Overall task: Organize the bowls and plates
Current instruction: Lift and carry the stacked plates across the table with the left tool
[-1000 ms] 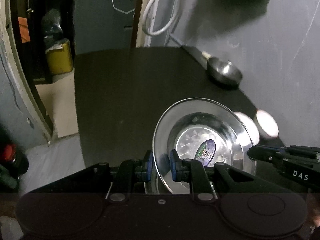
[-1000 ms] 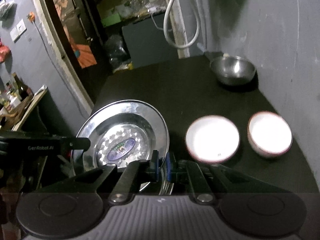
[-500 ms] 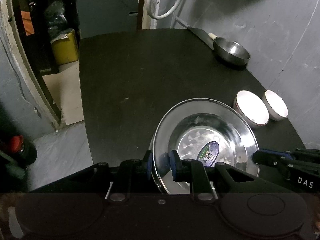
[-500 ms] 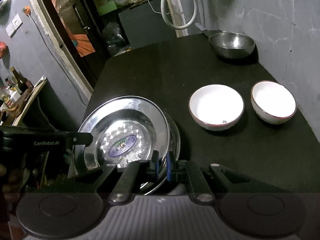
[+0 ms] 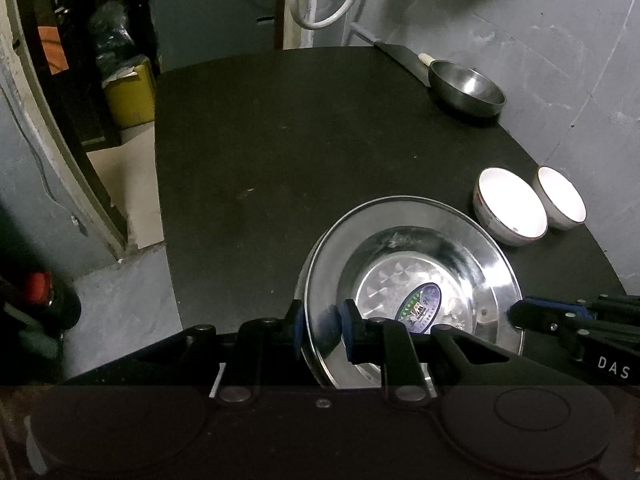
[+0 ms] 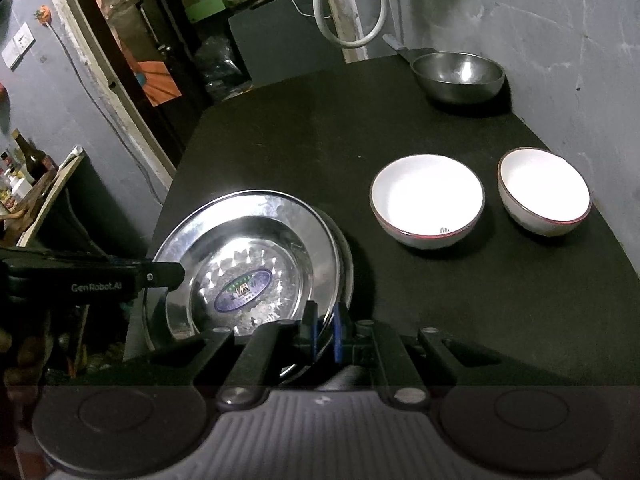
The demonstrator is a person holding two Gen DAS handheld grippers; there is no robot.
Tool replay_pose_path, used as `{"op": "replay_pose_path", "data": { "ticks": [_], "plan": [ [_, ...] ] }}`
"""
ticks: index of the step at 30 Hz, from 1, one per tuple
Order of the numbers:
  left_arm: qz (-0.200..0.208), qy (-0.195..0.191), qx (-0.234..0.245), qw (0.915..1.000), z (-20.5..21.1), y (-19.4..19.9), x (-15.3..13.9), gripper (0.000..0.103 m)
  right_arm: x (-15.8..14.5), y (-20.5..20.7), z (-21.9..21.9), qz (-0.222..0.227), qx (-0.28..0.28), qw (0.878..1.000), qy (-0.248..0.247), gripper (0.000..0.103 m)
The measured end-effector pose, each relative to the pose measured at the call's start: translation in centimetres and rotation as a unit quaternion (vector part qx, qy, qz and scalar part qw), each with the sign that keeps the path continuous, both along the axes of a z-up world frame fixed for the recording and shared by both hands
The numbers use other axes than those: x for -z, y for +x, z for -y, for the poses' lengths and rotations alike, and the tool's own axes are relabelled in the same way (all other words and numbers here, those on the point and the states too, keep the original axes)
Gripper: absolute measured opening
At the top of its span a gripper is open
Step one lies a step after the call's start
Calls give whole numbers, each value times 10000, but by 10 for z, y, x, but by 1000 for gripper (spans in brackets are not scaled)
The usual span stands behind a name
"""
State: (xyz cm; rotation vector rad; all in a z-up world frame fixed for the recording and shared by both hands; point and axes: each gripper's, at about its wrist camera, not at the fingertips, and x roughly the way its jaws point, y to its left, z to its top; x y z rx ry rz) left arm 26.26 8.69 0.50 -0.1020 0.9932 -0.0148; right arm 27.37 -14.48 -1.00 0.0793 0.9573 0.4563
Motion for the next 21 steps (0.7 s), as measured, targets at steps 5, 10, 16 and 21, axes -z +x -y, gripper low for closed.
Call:
{"op": "replay_pose_path", "data": {
  "ticks": [5, 10, 16, 21],
  "plan": [
    [-9, 63, 39, 10000, 2, 1, 0, 22, 1, 0, -1, 12, 15, 10000, -35, 9],
    [-46, 194, 119, 9997, 5, 1, -1, 22, 0, -3, -2, 7, 2, 10000, -92, 9],
    [-79, 328, 196, 9992, 10, 4, -1, 22, -2, -4, -6, 84, -118, 9996, -223, 10],
    [-64, 353, 190, 9992, 10, 4, 0, 23, -2, -2, -8, 77, -168, 9996, -234, 10]
  ]
}}
